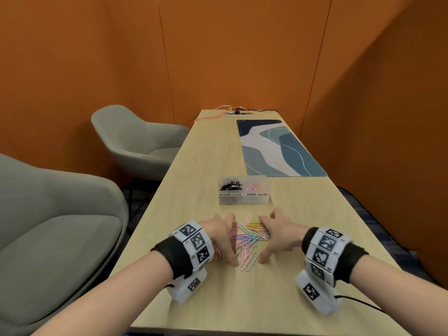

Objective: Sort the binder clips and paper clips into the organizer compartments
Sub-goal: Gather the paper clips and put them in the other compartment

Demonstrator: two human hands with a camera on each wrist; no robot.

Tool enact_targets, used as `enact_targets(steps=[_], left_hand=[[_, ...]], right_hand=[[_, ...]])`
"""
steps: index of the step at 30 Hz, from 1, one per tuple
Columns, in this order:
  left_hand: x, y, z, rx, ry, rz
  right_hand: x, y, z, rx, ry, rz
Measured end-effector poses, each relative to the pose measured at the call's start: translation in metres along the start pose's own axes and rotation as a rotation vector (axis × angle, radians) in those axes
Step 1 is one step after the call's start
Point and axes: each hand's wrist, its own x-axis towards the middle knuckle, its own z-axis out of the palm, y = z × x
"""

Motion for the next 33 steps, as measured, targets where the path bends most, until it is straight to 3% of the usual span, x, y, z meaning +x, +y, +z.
enact_targets(steps=[4, 10, 19, 24, 30, 33], left_hand=[[0.014, 0.004, -0.01, 0.001, 0.003, 0.075], [0.026, 0.008, -0.019, 0.097, 0.124, 0.204], [0.036, 0.015, -0.019, 0.166, 0.235, 0.281], [0.038, 0.014, -0.03, 0.09, 0.177, 0.264], [0.046, -0.007, -0.041, -0.217, 0.043, 0.25], [0.046, -0.013, -0.045, -0.311, -0.031, 0.258]], right_hand=[[0.014, -0.003, -0.01, -0.036, -0.04, -0.028], [0.023, -0.009, -0.01, -0.067, 0.143, -0.131], [0.033, -0.016, -0.008, -0.229, 0.201, -0.213], [0.04, -0.004, -0.03, 0.079, 0.103, -0.124], [0.043, 0.01, -0.069, 0.517, -0.045, -0.082], [0.051, 0.011, -0.093, 0.615, -0.015, -0.079]])
